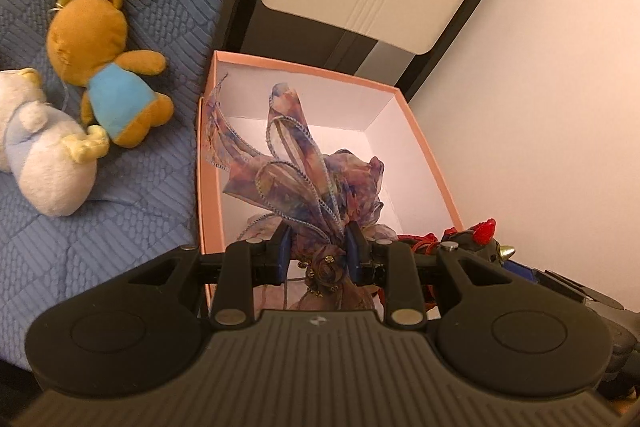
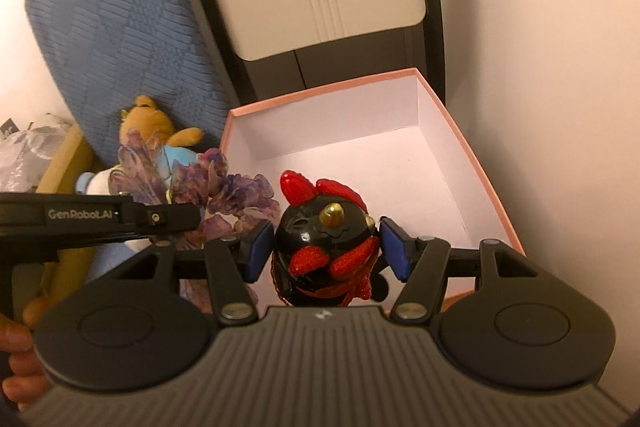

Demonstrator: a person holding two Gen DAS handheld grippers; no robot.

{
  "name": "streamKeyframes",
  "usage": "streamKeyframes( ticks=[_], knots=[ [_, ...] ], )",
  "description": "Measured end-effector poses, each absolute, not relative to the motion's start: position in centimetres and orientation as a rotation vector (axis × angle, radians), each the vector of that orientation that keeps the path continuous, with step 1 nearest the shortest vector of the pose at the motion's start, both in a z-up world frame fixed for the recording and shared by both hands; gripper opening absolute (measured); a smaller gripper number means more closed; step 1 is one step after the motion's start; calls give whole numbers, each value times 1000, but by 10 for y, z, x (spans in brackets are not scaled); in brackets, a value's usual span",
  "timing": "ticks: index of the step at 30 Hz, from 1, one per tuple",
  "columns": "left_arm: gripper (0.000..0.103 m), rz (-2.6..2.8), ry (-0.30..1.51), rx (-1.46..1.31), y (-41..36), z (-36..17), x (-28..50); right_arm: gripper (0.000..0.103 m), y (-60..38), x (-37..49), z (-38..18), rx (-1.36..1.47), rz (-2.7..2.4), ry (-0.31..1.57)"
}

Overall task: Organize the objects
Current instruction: 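Carry the ribbon bow and rooster over the box with both tools, then open the left tool on the ribbon bow while the right tool releases the rooster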

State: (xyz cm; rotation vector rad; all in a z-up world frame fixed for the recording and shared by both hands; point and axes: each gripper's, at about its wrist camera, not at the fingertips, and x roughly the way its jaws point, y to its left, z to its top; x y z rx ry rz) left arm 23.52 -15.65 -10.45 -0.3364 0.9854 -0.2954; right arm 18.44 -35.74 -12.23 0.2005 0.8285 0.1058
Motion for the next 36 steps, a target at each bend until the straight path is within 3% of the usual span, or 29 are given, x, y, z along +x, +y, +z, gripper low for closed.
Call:
streamKeyframes(
  ticks=[13,22,27,36],
  knots=[
    [32,-253,1080,-333,-166,-171,288,61,-369,240,-194,160,65,936],
    [32,-250,1112,-321,-176,-185,301,63,-367,256,-210,144,99,951],
    [58,-236,1098,-328,-172,-176,296,63,-367,256,-206,164,95,968],
    [62,-241,1005,-324,-154,-133,263,63,-364,225,-166,220,107,913]
  ],
)
